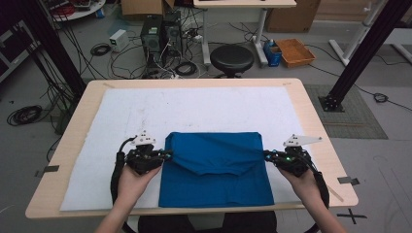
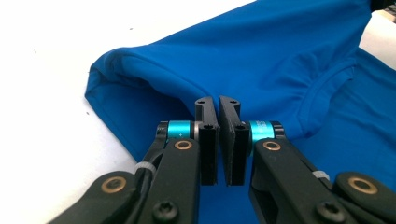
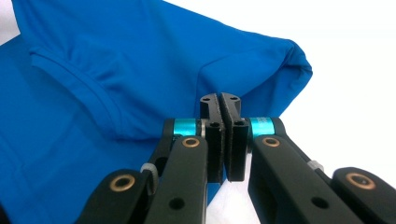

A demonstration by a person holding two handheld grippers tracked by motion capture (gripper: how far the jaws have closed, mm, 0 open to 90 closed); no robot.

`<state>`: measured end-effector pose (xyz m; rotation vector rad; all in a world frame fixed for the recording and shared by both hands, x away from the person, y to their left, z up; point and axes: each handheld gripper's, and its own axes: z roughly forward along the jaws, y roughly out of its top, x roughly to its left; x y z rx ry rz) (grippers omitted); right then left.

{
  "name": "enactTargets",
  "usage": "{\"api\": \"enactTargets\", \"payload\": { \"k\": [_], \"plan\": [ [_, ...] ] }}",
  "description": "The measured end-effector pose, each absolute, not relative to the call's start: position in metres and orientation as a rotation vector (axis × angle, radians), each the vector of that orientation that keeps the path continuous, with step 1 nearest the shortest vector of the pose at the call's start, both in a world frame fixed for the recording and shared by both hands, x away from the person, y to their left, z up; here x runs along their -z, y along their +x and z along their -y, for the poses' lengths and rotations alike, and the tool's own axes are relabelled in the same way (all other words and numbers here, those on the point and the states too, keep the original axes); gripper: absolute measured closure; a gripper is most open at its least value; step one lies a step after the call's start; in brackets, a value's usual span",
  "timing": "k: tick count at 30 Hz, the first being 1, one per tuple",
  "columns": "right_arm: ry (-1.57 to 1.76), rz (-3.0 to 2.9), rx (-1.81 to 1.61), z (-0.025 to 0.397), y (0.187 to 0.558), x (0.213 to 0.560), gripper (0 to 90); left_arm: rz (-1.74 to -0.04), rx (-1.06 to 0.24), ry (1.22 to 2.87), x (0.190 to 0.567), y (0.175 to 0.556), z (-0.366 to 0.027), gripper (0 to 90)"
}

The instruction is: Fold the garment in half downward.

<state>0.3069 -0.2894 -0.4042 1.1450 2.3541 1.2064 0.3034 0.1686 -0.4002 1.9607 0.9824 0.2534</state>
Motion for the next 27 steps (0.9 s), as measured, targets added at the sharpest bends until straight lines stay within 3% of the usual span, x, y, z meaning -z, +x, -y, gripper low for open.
{"api": "enactTargets", "payload": {
  "k": [27],
  "plan": [
    [1.026, -2.438, -1.192, 0.294, 0.237, 0.401, 88.8, -0.883, -0.149, 2.043, 0.401, 0.235, -0.174, 86.0]
  ]
}}
